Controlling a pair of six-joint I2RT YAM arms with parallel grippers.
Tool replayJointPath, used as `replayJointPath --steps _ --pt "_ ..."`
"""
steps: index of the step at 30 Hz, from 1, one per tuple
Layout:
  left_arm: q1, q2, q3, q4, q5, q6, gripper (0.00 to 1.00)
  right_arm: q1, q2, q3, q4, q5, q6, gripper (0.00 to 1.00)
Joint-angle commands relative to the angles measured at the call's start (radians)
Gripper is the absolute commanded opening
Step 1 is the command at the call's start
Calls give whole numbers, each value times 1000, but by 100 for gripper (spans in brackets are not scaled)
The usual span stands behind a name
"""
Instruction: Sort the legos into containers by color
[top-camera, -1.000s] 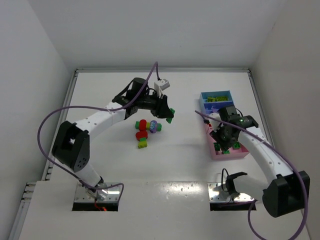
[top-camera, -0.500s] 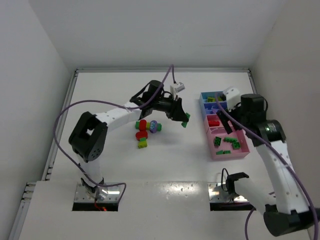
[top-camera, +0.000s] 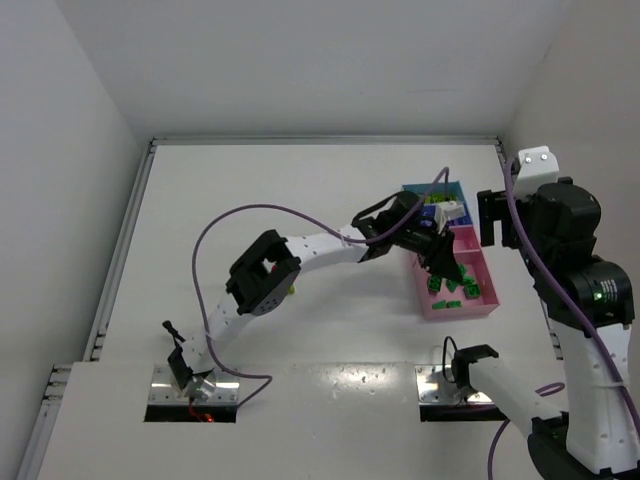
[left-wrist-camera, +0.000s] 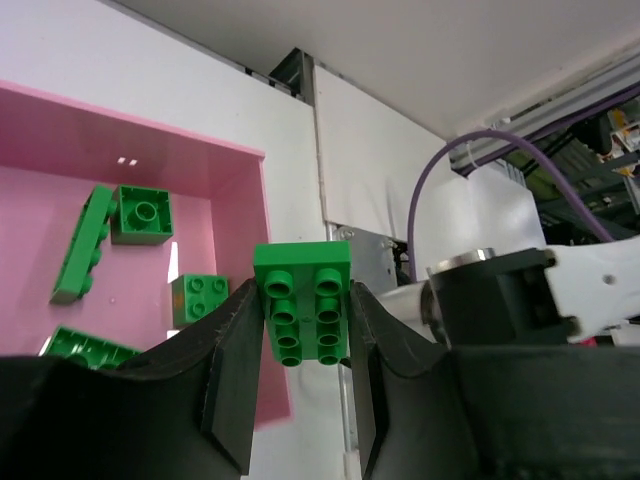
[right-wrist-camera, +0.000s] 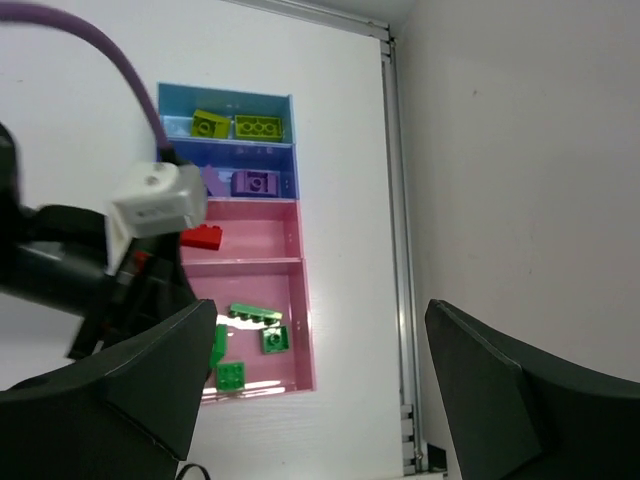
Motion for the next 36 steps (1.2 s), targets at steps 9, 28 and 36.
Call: replayJointPath --steps 9,28,36 --pt "-22 182 232 -78 -123 121 32 -6 23 37 -105 -10 66 85" --pt "85 -110 119 -159 -172 198 68 -6 -16 -26 13 -50 77 87" --pt "338 -508 -247 -308 -216 313 63 -6 62 -137 26 -448 -76 87"
